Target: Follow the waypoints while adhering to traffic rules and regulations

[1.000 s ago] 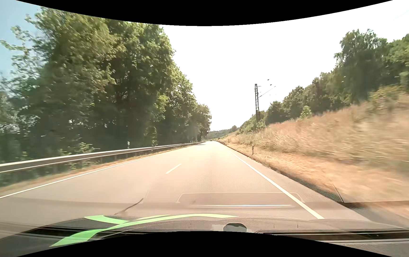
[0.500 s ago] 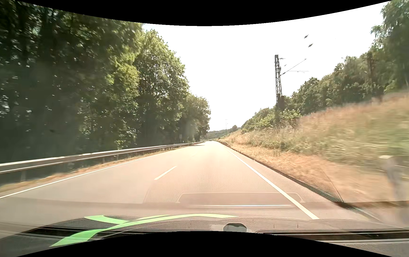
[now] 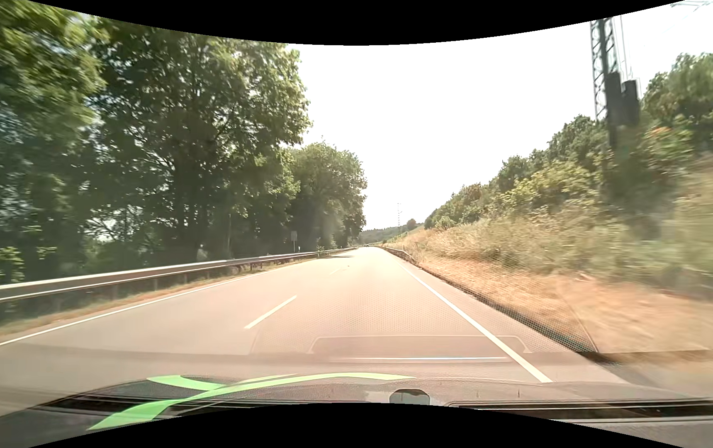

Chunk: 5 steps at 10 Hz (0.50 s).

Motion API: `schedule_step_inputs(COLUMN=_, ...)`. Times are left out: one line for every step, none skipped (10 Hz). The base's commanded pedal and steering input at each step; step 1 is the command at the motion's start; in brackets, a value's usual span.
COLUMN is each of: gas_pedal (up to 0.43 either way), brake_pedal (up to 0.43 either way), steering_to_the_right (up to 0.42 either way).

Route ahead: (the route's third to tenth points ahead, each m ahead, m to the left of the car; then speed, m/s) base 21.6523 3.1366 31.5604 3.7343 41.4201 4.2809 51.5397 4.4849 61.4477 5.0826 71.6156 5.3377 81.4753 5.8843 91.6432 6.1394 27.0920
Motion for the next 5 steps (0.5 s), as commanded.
schedule_step_inputs(gas_pedal=0.209, brake_pedal=0.0, steering_to_the_right=-0.005)
schedule_step_inputs(gas_pedal=0.209, brake_pedal=0.0, steering_to_the_right=-0.005)
schedule_step_inputs(gas_pedal=0.209, brake_pedal=0.0, steering_to_the_right=-0.005)
schedule_step_inputs(gas_pedal=0.209, brake_pedal=0.0, steering_to_the_right=-0.005)
schedule_step_inputs(gas_pedal=0.209, brake_pedal=0.0, steering_to_the_right=-0.005)
